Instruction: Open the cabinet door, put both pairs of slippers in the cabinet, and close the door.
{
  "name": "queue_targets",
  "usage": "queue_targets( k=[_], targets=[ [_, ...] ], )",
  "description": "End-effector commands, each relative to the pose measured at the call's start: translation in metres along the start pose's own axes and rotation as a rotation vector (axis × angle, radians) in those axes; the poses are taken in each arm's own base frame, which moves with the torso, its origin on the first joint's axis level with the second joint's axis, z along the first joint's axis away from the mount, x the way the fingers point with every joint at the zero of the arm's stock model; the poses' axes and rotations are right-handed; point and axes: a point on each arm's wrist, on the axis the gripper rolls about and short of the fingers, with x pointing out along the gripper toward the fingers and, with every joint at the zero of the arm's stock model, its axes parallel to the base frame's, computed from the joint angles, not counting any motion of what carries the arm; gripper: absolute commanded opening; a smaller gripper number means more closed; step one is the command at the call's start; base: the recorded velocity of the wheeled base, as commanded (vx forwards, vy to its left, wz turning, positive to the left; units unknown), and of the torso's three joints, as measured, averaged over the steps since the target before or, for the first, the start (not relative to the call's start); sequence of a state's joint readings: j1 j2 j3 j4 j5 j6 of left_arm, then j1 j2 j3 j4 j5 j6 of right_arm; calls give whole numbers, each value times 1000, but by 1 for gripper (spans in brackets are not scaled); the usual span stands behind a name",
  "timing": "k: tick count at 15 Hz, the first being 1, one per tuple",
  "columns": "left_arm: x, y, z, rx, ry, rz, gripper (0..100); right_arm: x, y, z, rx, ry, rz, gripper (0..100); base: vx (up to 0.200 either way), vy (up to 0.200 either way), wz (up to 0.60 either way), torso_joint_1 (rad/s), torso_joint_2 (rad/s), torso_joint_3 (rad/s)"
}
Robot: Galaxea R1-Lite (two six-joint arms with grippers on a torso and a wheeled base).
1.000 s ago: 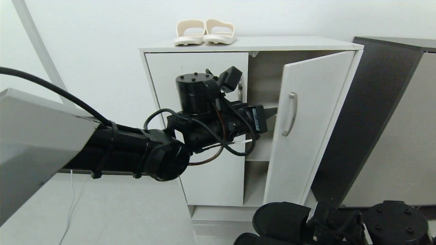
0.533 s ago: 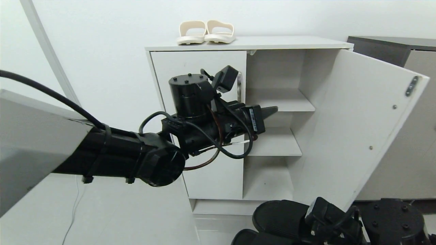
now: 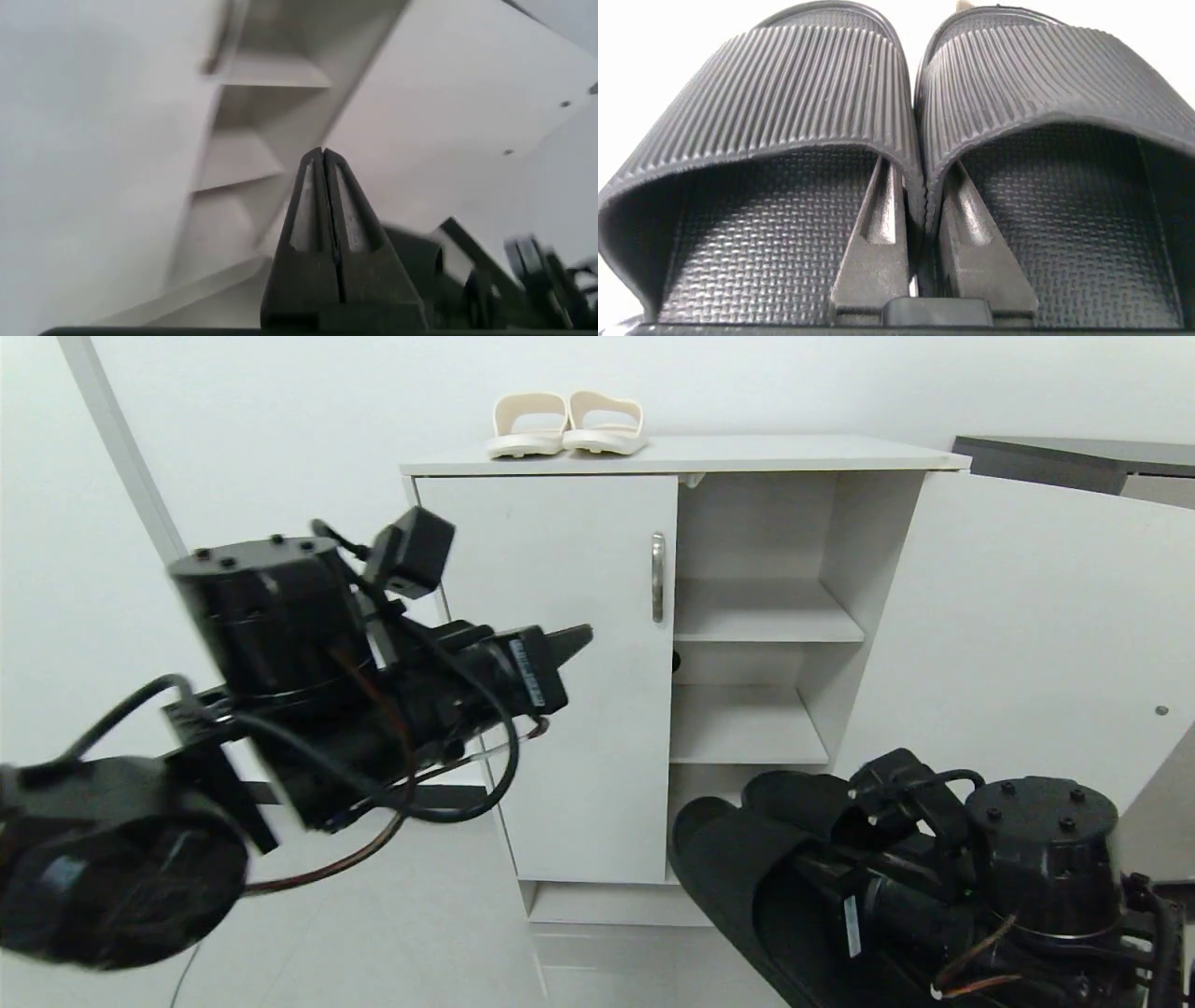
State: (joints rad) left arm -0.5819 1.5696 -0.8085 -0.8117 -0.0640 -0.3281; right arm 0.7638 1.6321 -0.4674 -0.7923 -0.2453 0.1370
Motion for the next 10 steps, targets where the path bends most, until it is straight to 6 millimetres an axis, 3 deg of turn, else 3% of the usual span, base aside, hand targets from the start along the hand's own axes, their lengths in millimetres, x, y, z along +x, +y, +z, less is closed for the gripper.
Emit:
queue_targets(
  k=[1,3,6,10],
  targets=[
    [-98,-2,3,99,-96,153,0,24,5,2,38,2,-76,0,0,0,0,0,0,0],
    [-149,5,-3,147,-139,264,0,38,6,2,70,-6,-161,0,0,0,0,0,0,0],
    [-217,9,-8,168,-184,426,0,41,7,6,76,-38,-186,0,0,0,0,0,0,0],
    [-285,0,-38,198,-202,661,0,42,7,8,75,-49,-217,0,0,0,0,0,0,0]
  ],
)
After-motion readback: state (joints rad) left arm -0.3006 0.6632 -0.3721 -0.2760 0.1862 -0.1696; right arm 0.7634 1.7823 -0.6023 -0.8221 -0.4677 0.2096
